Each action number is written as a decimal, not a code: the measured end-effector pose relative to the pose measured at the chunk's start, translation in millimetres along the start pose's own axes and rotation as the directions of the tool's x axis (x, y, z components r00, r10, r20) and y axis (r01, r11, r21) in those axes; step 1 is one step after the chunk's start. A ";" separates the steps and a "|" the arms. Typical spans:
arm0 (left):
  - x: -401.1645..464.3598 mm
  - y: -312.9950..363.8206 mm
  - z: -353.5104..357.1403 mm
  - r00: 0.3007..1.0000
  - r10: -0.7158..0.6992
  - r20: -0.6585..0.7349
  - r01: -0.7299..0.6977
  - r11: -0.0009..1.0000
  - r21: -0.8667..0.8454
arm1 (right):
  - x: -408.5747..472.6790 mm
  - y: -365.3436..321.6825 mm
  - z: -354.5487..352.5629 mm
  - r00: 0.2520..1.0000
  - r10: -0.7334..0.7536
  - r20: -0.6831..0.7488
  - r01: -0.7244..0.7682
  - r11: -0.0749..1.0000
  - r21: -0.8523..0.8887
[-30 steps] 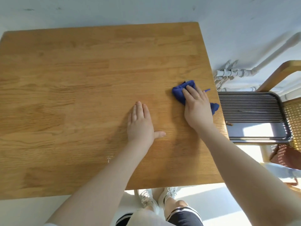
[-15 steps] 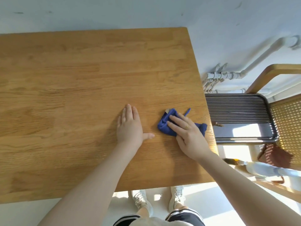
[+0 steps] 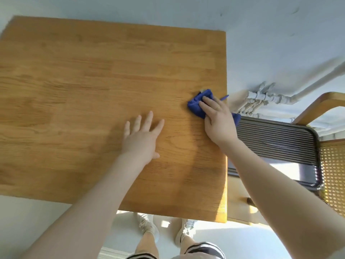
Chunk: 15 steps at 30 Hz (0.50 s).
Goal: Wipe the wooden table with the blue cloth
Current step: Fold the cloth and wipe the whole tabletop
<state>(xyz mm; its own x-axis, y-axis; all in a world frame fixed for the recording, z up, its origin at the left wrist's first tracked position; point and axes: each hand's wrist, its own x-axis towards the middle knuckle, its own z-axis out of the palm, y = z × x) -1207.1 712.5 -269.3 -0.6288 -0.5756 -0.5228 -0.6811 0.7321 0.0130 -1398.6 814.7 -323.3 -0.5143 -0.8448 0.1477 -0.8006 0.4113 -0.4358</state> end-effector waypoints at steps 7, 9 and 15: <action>-6.6 29.3 19.8 0.996 0.036 0.078 -0.030 0.996 -0.083 | -56.0 13.2 -9.3 0.962 -0.249 0.114 0.239 0.966 0.094; -6.2 32.2 24.1 0.999 0.009 0.050 -0.003 0.993 -0.116 | -26.8 23.6 -9.1 0.971 -0.216 0.100 0.207 0.974 0.094; -5.7 30.4 27.7 0.997 -0.023 0.071 0.030 0.993 -0.111 | 41.6 30.0 -6.1 0.995 -0.064 0.075 0.057 0.994 0.091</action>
<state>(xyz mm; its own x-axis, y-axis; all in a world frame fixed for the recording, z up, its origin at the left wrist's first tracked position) -1213.9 748.0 -289.5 -0.5848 -0.5646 -0.5824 -0.7373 0.6693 0.0916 -1445.9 794.0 -324.8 -0.4373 -0.8928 0.1081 -0.7974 0.3293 -0.5057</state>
